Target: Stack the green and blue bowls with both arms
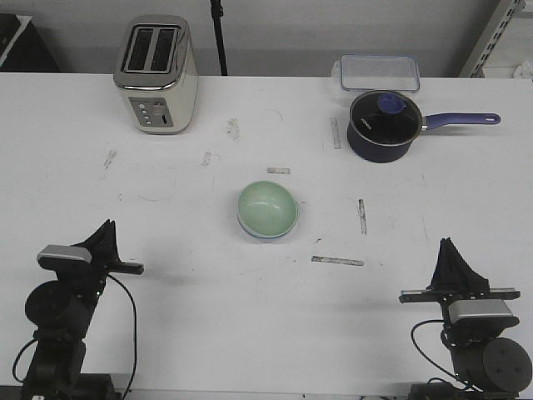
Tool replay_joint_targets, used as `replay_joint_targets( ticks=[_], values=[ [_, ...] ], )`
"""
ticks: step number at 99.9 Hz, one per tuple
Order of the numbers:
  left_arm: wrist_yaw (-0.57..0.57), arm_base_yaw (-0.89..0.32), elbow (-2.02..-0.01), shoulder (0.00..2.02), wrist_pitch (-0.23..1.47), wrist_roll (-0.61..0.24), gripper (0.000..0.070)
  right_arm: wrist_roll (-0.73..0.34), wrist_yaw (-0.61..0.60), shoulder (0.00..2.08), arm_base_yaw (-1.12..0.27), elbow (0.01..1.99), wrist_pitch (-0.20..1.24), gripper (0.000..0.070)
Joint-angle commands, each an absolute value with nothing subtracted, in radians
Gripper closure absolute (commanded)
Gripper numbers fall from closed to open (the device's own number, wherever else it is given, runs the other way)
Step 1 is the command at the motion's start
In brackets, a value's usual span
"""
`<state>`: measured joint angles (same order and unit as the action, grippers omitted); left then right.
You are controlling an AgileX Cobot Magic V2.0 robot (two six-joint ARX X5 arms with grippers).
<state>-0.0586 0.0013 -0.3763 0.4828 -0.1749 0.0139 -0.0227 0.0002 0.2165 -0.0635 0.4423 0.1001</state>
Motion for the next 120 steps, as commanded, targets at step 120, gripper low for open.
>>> replay_joint_targets(
  ticks=[120],
  values=[
    [0.010, -0.013, -0.235, 0.127, -0.159, 0.026, 0.0699, -0.028, 0.001, 0.215, -0.064, 0.445, 0.090, 0.0690]
  ],
)
